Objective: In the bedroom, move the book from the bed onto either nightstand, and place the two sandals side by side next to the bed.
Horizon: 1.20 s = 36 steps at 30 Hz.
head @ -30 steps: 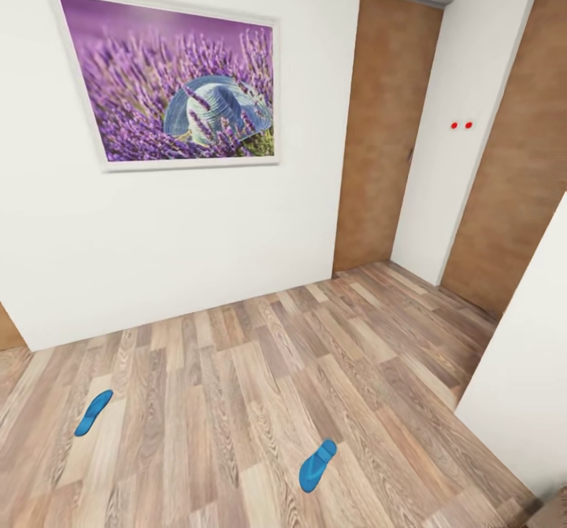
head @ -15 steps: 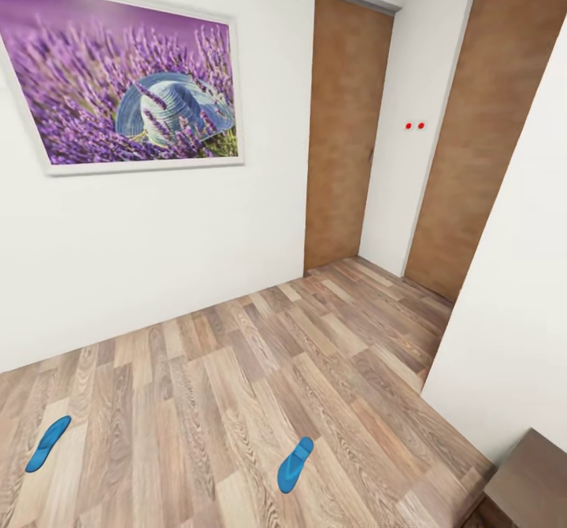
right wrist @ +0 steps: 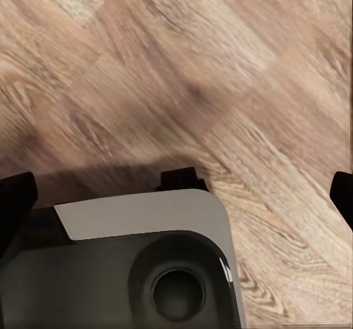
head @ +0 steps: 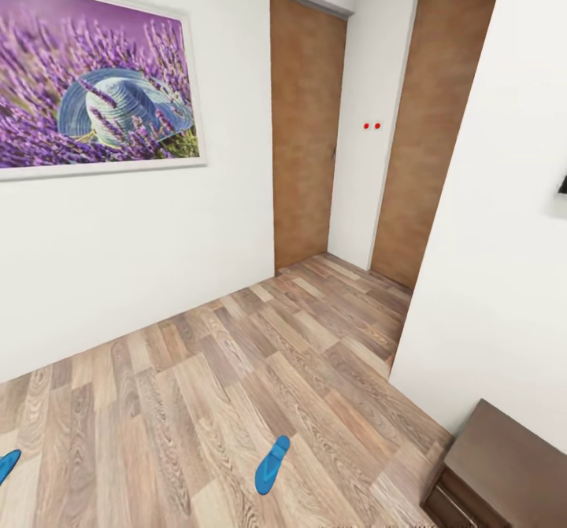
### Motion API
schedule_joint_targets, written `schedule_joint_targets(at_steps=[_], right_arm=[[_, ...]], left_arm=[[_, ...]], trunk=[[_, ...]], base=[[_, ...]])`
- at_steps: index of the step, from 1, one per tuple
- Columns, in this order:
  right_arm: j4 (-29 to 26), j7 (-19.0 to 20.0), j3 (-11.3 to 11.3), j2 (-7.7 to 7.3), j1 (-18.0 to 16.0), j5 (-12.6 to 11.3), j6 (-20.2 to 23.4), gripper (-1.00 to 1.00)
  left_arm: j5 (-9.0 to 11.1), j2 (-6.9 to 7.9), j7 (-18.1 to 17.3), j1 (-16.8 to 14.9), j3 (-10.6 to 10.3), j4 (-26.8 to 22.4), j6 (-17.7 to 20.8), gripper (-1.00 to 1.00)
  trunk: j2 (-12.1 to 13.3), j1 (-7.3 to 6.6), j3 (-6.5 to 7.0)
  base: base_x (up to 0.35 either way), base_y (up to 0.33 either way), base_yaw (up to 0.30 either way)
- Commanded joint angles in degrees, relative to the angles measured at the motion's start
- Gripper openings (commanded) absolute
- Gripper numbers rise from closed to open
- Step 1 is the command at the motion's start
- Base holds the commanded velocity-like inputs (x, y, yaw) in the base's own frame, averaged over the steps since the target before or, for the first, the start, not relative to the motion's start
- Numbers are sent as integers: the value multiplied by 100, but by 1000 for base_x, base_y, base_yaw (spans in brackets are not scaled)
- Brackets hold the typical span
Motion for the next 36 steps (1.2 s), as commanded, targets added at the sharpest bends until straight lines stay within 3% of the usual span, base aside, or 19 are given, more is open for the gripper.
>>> schedule_joint_targets(at_steps=[1, 18, 36], right_arm=[[0, 1, -8, 1, -2, -4, -15, 100], [0, 1, -6, 1, -2, -4, -15, 100], [0, 1, -6, 1, -2, -4, -15, 100]], left_arm=[[1, -1, 0, -2, 3, 2, -17, 100], [1, -1, -1, -2, 3, 2, -16, 100], [1, -1, 3, -2, 3, 2, -9, 100]], trunk=[[-3, 0, -5], [-3, 0, -5], [-3, 0, -5]], base=[[0, 0, -274], [14, 0, -267], [315, 0, -34]])
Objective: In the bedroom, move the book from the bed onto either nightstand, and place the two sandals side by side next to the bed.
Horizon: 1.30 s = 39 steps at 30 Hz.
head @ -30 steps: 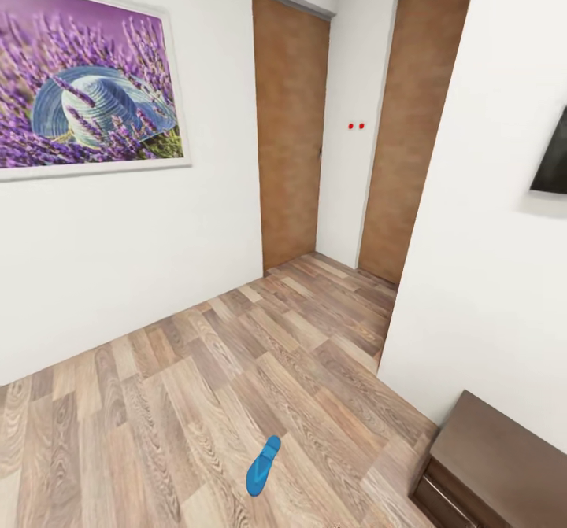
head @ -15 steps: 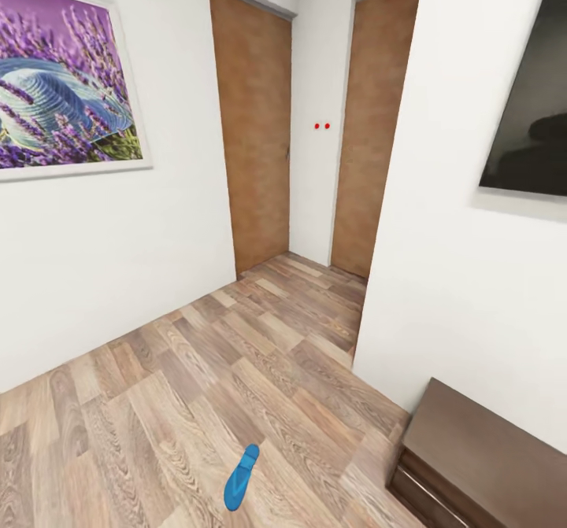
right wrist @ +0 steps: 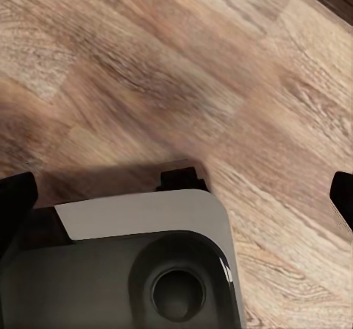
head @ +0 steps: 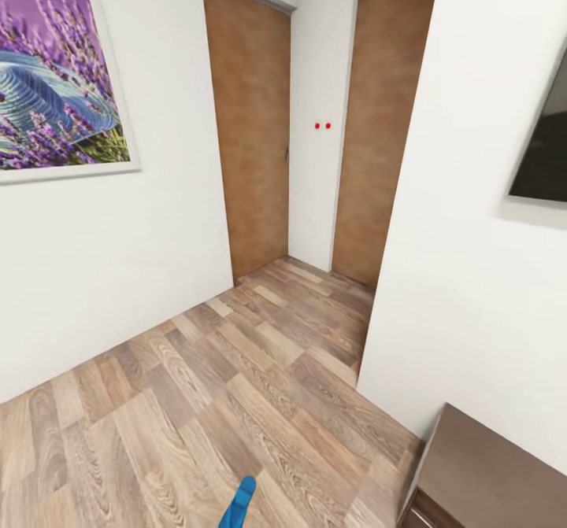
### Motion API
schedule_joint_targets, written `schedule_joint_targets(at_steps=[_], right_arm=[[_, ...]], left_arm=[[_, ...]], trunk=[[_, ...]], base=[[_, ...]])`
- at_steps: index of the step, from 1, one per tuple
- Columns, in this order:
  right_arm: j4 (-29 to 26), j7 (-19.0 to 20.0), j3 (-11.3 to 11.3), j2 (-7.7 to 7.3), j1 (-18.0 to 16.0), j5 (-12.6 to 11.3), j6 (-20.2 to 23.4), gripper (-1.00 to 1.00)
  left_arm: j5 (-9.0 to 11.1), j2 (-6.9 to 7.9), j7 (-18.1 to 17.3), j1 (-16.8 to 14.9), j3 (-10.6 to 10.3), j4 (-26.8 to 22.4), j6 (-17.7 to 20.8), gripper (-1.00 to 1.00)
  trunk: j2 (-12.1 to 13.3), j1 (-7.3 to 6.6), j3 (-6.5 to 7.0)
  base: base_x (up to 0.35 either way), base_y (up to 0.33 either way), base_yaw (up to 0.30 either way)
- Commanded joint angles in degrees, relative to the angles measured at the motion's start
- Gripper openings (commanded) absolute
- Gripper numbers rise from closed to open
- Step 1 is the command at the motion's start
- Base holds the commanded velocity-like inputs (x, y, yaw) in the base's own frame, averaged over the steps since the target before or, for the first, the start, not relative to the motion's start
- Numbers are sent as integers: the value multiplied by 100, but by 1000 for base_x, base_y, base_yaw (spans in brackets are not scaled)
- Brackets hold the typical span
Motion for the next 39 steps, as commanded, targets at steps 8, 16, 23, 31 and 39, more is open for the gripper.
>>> schedule_joint_targets(at_steps=[8, 16, 23, 31, 39], right_arm=[[1, 1, -7, 1, -2, -4, -17, 100], [1, 1, -7, 1, -2, -3, -16, 100], [1, 1, -7, 1, -2, -2, -17, 100], [1, 1, -8, 1, -2, -1, -17, 100], [1, 1, -7, 1, -2, -2, -17, 100]], left_arm=[[2, -1, 0, -2, 3, 1, -15, 100], [0, -1, -3, -2, 2, 1, -22, 100], [0, -1, -2, -2, 1, 1, -24, 100], [-5, -3, -6, -2, -4, 1, -22, 100], [-1, -1, -4, -2, -5, 1, -20, 100]], trunk=[[-2, 3, -5], [-2, 3, -5], [-2, 3, -5], [-2, 3, -5], [-2, 3, -5]], base=[[331, 0, 0], [158, 0, 0], [9, 0, 0], [0, 0, 0], [0, 0, 0]])
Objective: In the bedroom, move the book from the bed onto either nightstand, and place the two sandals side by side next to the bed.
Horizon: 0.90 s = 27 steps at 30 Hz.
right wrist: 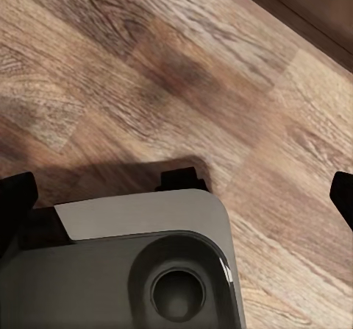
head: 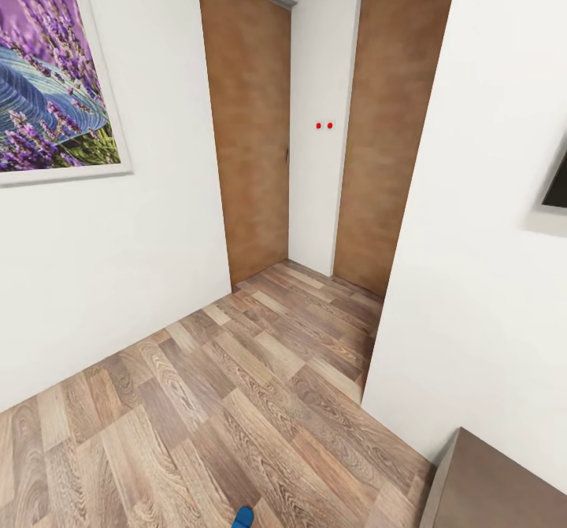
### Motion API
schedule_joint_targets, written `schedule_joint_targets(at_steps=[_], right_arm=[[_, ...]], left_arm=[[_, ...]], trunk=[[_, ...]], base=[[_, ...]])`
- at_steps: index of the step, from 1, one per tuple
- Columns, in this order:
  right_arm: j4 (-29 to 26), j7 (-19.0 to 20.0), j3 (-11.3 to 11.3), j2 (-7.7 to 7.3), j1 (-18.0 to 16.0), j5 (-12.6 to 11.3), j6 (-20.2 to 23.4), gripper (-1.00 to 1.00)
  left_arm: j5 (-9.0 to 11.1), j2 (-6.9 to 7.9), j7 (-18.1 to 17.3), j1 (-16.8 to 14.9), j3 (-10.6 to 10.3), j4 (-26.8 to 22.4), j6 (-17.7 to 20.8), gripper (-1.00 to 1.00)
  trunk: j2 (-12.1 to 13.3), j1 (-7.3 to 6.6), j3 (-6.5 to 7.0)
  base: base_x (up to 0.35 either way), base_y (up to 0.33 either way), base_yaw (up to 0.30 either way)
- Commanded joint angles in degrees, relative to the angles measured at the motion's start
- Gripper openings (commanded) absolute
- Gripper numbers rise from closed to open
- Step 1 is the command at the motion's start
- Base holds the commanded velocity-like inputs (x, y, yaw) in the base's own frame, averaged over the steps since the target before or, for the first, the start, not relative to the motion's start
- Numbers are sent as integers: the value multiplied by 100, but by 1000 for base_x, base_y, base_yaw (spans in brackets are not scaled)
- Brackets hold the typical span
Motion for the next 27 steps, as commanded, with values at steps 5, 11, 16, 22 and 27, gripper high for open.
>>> schedule_joint_targets(at_steps=[5, 11, 16, 22, 27], right_arm=[[1, 1, -9, 1, -2, -5, -16, 100], [1, 1, -9, 1, -2, -6, -15, 100], [1, 1, -10, 1, -2, -1, -15, 100], [1, 1, -12, 1, -2, -4, -16, 100], [1, 1, -9, 1, -2, -5, -17, 100]], left_arm=[[2, -2, -3, -2, 2, 1, -12, 100], [2, -1, -4, -2, 2, 1, -11, 100], [2, -1, -3, -2, 5, 1, -11, 100], [2, -1, -4, -2, 5, 1, -12, 100], [2, -1, -3, -2, 9, 1, -11, 100]], trunk=[[-3, 0, -5], [-3, 0, -5], [-3, 0, -5], [-3, 0, -5], [-3, 0, -5]], base=[[0, 22, 0], [0, 8, -10], [0, 1, -168], [0, 0, -216], [0, 0, -225]])
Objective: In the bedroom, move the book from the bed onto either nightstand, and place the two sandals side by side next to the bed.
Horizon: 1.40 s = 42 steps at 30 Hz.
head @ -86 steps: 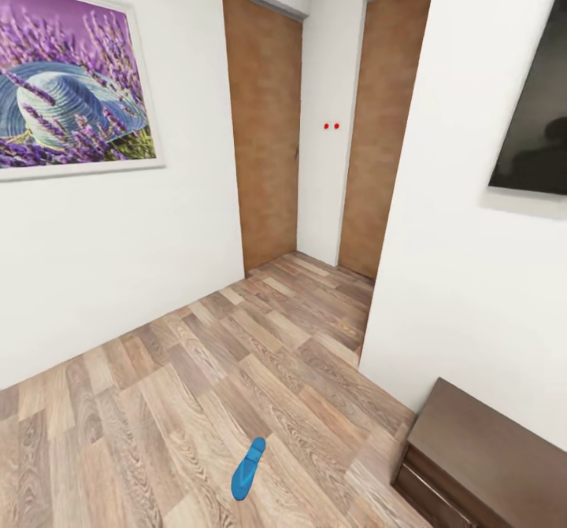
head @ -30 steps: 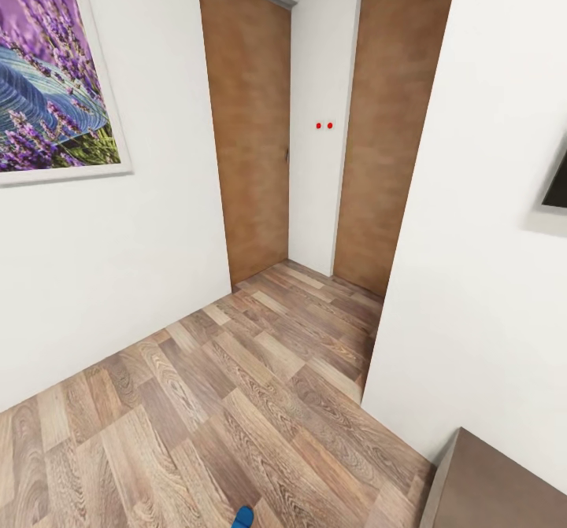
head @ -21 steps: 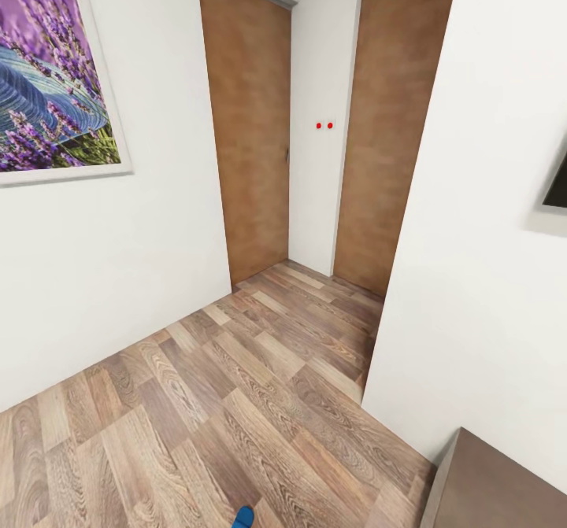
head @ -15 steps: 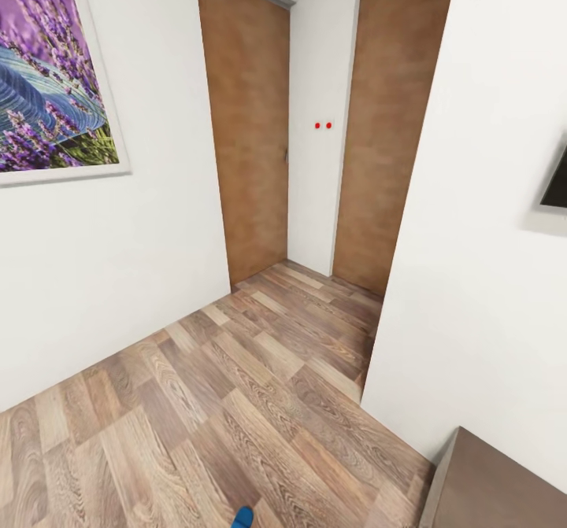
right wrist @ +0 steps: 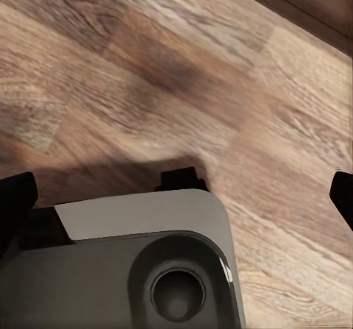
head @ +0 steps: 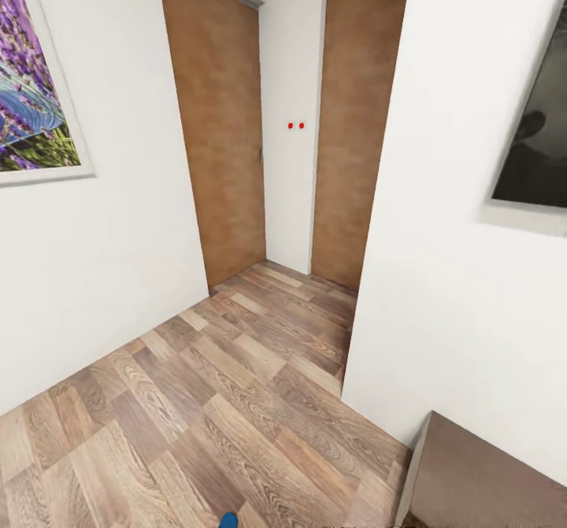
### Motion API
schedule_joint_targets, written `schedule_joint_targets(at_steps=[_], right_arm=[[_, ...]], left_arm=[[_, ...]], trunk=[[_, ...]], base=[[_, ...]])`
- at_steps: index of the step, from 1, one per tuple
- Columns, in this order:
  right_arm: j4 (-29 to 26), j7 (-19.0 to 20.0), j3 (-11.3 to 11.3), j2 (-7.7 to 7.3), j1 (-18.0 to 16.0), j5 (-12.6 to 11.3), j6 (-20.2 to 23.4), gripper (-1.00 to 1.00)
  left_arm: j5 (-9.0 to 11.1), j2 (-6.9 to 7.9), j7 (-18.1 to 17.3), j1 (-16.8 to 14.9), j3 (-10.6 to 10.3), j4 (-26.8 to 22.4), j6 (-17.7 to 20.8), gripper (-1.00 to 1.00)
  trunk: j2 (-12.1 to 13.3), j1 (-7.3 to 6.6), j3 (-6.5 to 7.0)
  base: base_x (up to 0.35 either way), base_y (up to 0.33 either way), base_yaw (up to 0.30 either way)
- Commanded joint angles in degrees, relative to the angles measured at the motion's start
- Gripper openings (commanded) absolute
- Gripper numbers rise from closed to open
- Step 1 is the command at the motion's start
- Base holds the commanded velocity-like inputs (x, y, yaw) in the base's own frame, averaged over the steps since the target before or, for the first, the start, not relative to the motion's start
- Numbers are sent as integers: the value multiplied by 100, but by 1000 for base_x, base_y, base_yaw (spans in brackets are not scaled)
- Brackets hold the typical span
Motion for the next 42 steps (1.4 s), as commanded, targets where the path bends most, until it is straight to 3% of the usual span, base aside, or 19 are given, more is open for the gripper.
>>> schedule_joint_targets(at_steps=[1, 26, 42], right_arm=[[0, 1, -9, 1, -2, -3, -15, 100], [0, 1, -8, 1, -2, -2, -12, 100], [-20, 34, -42, -32, -2, -6, -7, 100]], left_arm=[[1, -1, -2, -2, 2, 2, -18, 100], [1, -1, -3, -2, 5, 2, -20, 100], [11, 25, 5, 32, 31, -32, -10, 100]], trunk=[[-3, 0, -5], [-3, 0, -5], [-3, 0, -5]], base=[[0, 0, -226], [0, 0, -211], [0, 0, -19]])
